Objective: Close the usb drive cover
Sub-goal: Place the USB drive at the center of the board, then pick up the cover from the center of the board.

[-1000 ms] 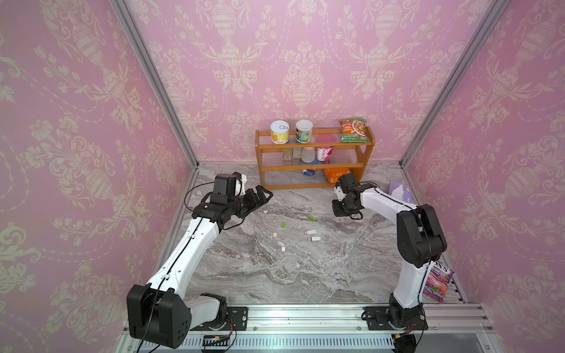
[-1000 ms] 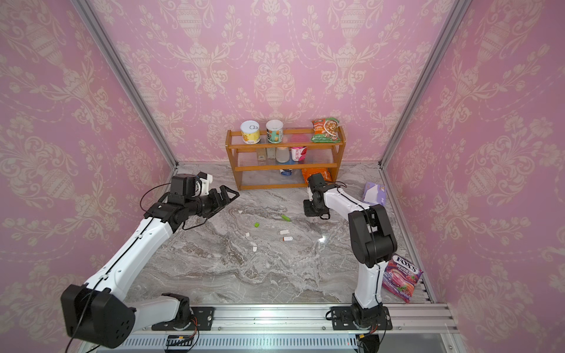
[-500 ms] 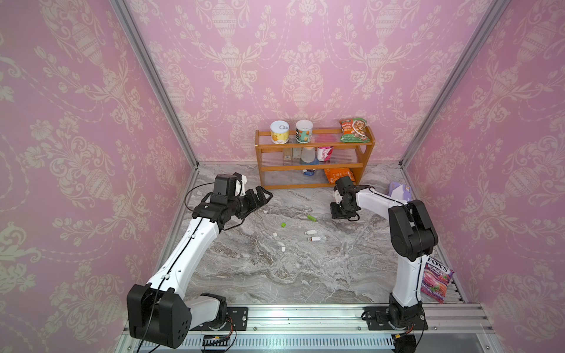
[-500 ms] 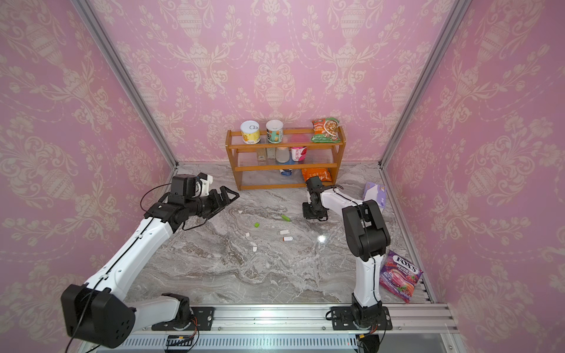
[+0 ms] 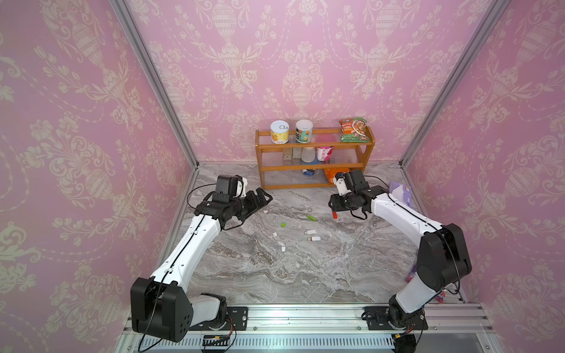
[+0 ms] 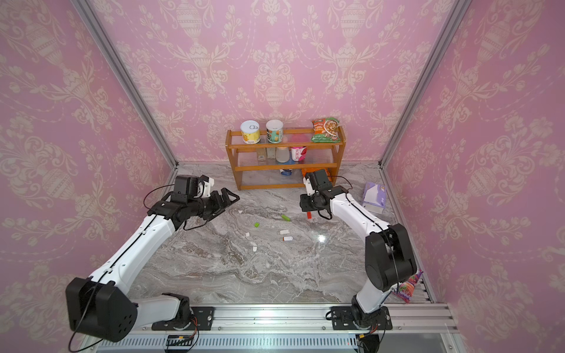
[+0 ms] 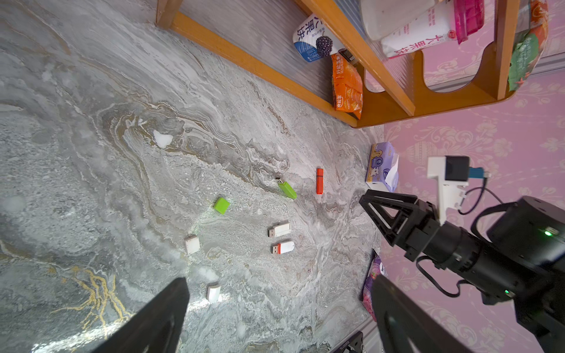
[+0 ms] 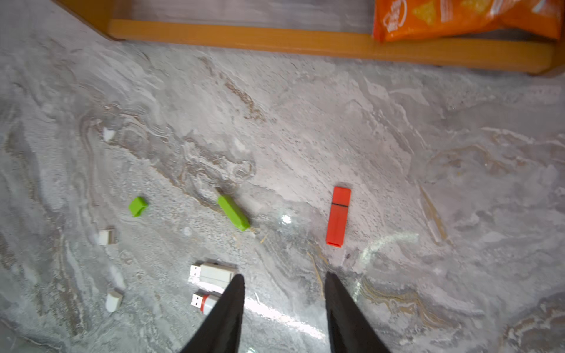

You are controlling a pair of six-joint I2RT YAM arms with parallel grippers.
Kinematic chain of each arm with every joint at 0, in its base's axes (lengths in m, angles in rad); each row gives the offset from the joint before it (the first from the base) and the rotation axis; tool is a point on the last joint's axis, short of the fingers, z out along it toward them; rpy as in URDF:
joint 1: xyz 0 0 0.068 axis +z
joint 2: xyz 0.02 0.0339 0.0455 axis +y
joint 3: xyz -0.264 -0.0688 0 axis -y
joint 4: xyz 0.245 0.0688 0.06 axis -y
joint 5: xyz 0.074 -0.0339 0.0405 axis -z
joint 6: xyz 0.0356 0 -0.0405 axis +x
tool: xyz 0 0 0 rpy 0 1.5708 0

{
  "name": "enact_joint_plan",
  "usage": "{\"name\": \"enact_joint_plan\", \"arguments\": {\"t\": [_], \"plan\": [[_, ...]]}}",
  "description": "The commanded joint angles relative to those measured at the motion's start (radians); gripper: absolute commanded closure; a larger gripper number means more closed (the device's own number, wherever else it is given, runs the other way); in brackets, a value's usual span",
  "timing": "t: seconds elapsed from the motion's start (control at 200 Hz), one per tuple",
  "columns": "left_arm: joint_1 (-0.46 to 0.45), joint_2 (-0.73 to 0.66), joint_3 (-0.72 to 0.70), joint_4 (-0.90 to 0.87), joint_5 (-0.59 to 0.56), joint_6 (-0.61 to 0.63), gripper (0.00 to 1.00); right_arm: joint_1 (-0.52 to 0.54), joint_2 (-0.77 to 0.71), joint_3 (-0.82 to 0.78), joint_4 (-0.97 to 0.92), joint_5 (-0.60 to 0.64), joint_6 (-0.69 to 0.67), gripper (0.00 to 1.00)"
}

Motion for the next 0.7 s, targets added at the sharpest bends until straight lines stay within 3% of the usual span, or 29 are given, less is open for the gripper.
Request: {"name": "enact_joint_plan", "arguments": {"t": [0.0,0.105,0.38,0.695], "plan": [[0.025,0.014,-0.002,-0.025,0.014,-0.016,0.05,0.1,0.016,0.005,0.039,-0.063,-0.119,0.54],[0.054,0.033,-0.014,0.011,0.103,-0.055,0.05,0.183,0.101,0.088,0.007,-0.06,-0.144,0.54],[0.115,0.038,-0.051,0.052,0.179,-0.098,0.05,0.298,0.289,0.252,0.005,-0.067,-0.078,0.54],[0.136,0.051,-0.062,0.052,0.19,-0.081,0.05,0.358,0.431,0.385,-0.074,-0.035,-0.079,0.55]]}}
